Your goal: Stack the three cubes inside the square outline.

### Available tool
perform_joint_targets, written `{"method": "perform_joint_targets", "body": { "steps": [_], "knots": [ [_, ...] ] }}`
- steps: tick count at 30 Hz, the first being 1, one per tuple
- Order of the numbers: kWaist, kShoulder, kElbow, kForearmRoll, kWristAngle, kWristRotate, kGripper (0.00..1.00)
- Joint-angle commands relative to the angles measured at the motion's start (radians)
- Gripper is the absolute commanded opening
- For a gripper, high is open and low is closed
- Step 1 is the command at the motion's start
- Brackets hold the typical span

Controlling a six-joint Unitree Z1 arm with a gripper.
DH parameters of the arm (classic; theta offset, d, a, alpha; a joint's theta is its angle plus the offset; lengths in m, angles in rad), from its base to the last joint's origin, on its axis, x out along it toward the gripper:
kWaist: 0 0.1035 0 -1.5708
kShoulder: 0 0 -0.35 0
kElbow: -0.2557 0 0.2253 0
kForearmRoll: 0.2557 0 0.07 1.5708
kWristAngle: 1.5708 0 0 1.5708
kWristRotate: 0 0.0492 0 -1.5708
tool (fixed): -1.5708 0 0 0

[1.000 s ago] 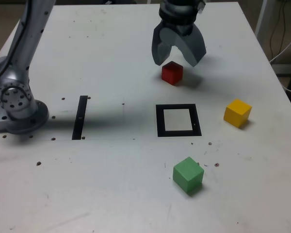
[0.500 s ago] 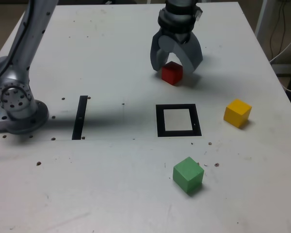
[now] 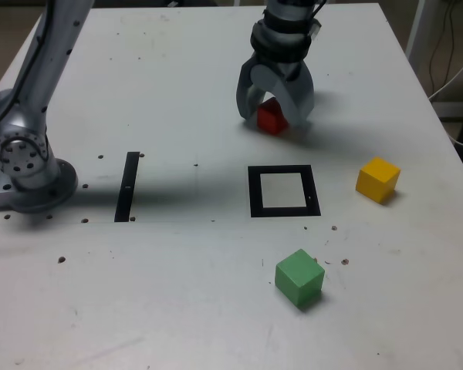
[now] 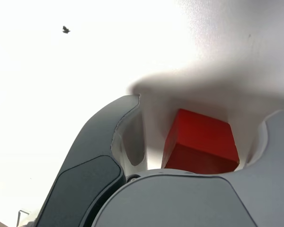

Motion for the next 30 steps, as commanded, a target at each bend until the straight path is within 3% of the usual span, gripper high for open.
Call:
{"method": "perform_joint_targets", "body": {
  "steps": [1,10,30],
  "knots": [
    [-0.011,-0.009,0.004,0.004,0.01,-0.017,0.66],
    [-0.029,-0.019,0.004,0.012,0.039,-0.045,0.38],
    [-0.03,-0.029,0.004,0.024,0.05,-0.061,0.36]
  ]
}}
